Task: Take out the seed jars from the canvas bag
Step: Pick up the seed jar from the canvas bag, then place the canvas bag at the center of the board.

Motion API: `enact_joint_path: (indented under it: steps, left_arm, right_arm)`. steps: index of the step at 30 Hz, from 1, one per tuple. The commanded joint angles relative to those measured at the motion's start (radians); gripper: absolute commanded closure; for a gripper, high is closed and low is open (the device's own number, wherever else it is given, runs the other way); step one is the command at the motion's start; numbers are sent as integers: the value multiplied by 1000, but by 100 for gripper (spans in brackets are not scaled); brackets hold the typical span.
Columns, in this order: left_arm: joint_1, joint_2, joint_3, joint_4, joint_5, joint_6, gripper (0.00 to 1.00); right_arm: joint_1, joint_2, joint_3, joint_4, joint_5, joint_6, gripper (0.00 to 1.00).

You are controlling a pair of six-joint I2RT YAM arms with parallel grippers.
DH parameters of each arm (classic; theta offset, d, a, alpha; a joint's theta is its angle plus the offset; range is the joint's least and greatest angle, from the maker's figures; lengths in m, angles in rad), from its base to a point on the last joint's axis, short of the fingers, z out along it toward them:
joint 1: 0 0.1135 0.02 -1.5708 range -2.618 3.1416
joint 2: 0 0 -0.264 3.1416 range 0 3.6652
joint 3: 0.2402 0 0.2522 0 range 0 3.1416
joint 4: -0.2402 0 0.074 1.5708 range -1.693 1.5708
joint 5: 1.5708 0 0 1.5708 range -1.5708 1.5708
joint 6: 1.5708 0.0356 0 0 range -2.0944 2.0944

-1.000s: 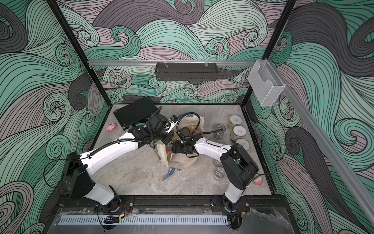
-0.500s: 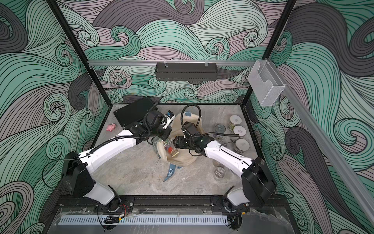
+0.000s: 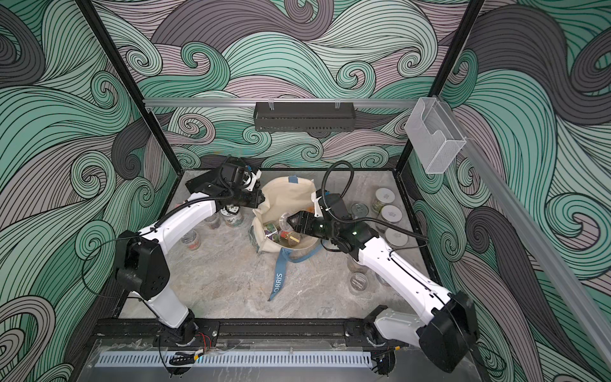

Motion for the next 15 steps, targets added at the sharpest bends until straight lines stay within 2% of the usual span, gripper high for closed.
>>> enact_joint_path:
  steps: [1, 4, 7, 11, 15]
  left_arm:
    - [96, 50, 70, -63, 114, -75, 80]
    - [138, 51, 93, -84, 163, -97, 55]
    - [140, -9, 71, -57, 200, -104, 35]
    - [127, -100, 3, 38, 242, -112, 20]
    - [111, -194, -6, 39, 252, -80, 8]
  right_arm:
    - [-22, -26, -10, 15, -113, 54, 30]
    - [-38, -35, -16, 38, -168, 88, 30]
    - [-57, -39, -16, 64, -217, 121, 30]
    - [-85, -45, -17, 100, -266, 169, 30]
    - [-115, -48, -15, 151, -314, 228, 30]
